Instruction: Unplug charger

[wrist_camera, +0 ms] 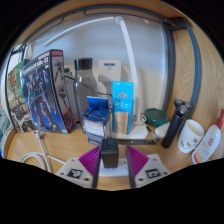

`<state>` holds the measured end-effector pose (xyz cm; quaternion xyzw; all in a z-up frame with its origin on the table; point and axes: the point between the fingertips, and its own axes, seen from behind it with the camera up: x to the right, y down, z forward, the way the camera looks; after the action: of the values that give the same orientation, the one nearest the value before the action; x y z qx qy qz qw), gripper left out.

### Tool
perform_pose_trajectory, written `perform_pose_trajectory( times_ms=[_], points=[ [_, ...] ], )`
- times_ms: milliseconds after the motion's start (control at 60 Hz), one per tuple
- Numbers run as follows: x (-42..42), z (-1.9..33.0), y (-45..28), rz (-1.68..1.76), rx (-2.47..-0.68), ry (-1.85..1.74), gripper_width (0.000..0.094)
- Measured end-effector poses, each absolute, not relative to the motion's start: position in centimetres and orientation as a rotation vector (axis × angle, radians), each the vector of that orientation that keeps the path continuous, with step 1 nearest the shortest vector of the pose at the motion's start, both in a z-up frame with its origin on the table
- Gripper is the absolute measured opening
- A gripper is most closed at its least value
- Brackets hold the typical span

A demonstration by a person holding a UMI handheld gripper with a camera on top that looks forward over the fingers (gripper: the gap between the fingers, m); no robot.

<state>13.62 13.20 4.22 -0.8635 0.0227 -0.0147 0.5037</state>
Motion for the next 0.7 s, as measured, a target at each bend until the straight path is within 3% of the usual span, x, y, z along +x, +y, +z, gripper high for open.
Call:
perform_pose_trajectory(
  times_ms=[67,250,383,417,567,633,700],
  points=[
    [13.2,4.4,13.9,-0.015,-2.061,0.031,0.0234],
    [12.9,4.2,13.8,-0.058,-2.066,0.014,0.0118],
    [12.9,4.3,13.9,-0.048,-2.113,0.02,0.0084],
    [12.9,5.9,14.0,-0.028,-2.097,0.029,0.0084],
    [14.2,20.5,15.4,-0.036,-1.885,0.046,0.0084],
    [15.4,23.5,14.4,-0.05,-1.867,0.038,0.0083],
    [18.0,24.2,12.6,-0.092,-1.895,0.064,0.0082]
  ],
)
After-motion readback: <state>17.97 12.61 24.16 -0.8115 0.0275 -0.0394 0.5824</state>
